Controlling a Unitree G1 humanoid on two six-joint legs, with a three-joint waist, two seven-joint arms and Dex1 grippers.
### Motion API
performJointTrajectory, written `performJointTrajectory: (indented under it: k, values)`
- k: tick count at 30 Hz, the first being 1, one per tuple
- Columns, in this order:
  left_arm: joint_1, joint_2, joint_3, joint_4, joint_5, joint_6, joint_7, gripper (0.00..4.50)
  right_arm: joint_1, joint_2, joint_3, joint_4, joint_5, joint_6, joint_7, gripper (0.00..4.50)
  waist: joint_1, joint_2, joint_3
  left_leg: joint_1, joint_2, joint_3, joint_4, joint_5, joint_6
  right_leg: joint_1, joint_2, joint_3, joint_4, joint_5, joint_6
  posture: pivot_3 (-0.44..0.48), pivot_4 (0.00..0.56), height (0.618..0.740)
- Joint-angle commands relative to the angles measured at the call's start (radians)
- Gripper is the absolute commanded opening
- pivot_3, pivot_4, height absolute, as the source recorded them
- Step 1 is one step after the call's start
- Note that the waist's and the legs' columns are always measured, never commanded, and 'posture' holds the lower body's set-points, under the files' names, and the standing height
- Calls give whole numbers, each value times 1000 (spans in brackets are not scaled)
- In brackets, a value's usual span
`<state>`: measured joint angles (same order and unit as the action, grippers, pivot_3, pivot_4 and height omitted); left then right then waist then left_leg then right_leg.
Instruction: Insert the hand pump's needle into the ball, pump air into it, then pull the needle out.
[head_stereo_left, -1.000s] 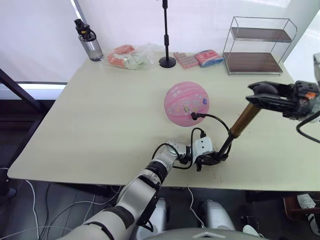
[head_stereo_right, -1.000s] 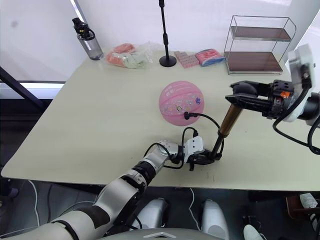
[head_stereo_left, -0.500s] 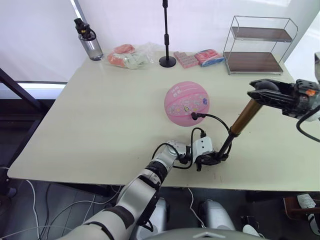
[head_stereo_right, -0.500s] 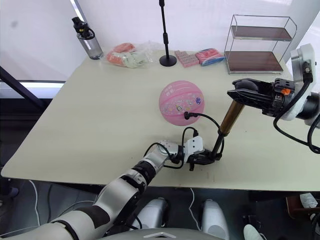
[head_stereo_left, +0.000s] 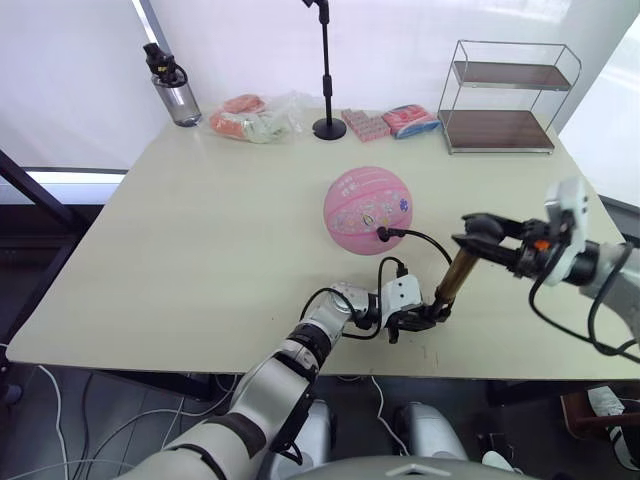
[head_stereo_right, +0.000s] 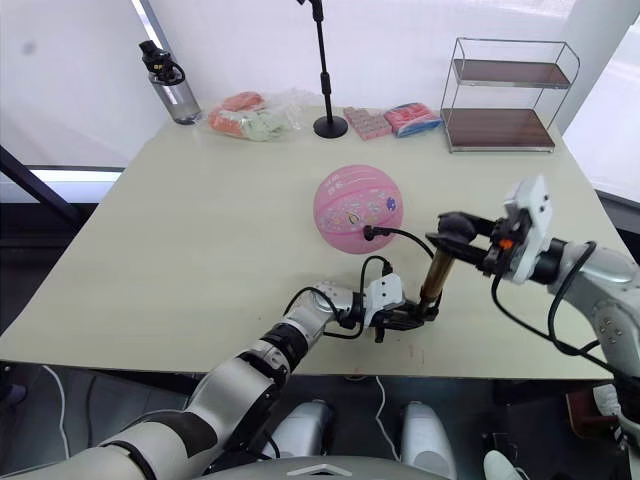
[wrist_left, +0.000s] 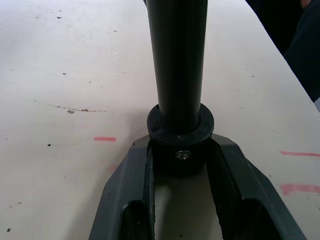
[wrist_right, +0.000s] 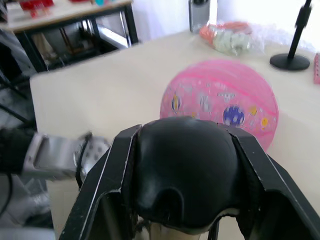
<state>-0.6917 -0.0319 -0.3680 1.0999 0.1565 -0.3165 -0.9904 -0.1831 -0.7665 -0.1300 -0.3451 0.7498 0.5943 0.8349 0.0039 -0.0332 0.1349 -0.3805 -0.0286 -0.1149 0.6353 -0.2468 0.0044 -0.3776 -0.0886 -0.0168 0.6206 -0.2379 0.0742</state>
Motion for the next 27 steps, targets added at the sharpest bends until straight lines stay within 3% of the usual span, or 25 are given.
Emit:
performJointTrajectory:
  k: [1,9,21,23,27]
  values:
    - [66,61,-42,136,81,91,17,1035,82,23,96,38,-95,-5,-1,1919,0,-1,-1,0,0,0,0,0,0,0,0,0,0,0,0,0,150,731]
    - [59,55,-35,123,72,84,19,1035,145,68,156,108,-227,-107,0,1919,-4,0,-3,1,0,0,0,0,0,0,0,0,0,0,0,0,150,731]
    - [55,53,-17,79,50,69,13,1035,168,118,161,121,-273,-150,-11,1919,-10,-2,-6,1,0,0,0,0,0,1,0,0,0,0,0,0,150,731]
    - [58,58,-15,68,48,61,14,2013,162,118,152,110,-267,-146,-13,1919,-10,-2,-6,1,1,-1,0,0,0,1,0,0,0,0,0,0,150,731]
    - [65,69,-13,40,48,36,25,3558,144,117,134,82,-252,-147,-13,1919,-3,-2,-4,0,0,-1,0,0,0,1,-2,1,0,0,0,0,150,731]
